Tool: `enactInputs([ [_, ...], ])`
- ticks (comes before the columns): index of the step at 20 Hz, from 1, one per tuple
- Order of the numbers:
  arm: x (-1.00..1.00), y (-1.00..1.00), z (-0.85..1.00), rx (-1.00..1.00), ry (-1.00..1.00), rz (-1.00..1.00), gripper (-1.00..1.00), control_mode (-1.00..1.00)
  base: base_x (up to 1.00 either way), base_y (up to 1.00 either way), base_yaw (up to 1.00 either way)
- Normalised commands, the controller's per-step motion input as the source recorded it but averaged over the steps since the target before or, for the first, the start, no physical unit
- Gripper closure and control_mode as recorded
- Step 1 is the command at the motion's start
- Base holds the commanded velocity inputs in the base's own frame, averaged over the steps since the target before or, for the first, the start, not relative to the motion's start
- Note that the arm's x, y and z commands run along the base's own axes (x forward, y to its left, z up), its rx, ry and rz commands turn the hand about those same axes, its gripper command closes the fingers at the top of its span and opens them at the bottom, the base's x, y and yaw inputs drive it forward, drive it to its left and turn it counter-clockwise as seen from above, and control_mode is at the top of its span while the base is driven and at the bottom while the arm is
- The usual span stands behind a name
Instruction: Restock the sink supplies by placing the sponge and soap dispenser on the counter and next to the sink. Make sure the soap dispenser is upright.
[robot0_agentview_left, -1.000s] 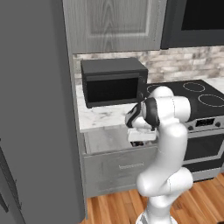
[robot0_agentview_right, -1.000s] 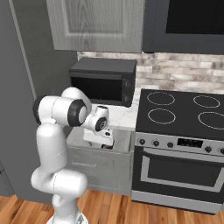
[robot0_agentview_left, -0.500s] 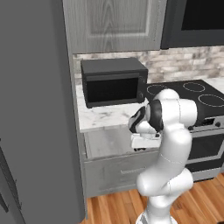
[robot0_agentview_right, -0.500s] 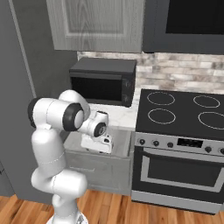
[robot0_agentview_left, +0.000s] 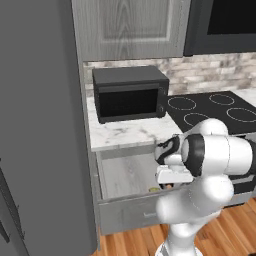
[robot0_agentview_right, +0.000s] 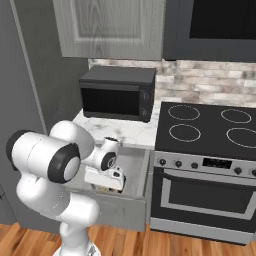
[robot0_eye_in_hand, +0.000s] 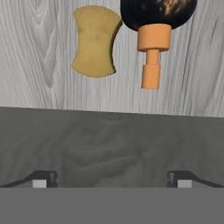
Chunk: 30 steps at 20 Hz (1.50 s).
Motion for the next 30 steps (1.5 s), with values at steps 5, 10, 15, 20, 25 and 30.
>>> enactInputs([
  [5, 0.25, -0.13, 0.40, -0.01, 0.00, 0.00, -1.00, -1.00, 0.00, 0.00, 0.00],
  [10, 0.37, -0.37, -0.05, -0.02, 0.00, 0.00, -1.00, -1.00, 0.00, 0.00, 0.00],
  [15, 0.25, -0.05, -0.38, -0.08, 0.00, 0.00, -1.00, -1.00, 0.00, 0.00, 0.00],
  [20, 0.22, 0.00, -0.20, -0.06, 0.00, 0.00, -1.00, -1.00, 0.00, 0.00, 0.00],
  [25, 0.08, 0.00, -0.06, -0.01, 0.00, 0.00, -1.00, -1.00, 0.00, 0.00, 0.00],
  [30, 0.20, 0.00, -0.06, 0.00, 0.00, -0.04, -1.00, -1.00, 0.00, 0.00, 0.00],
])
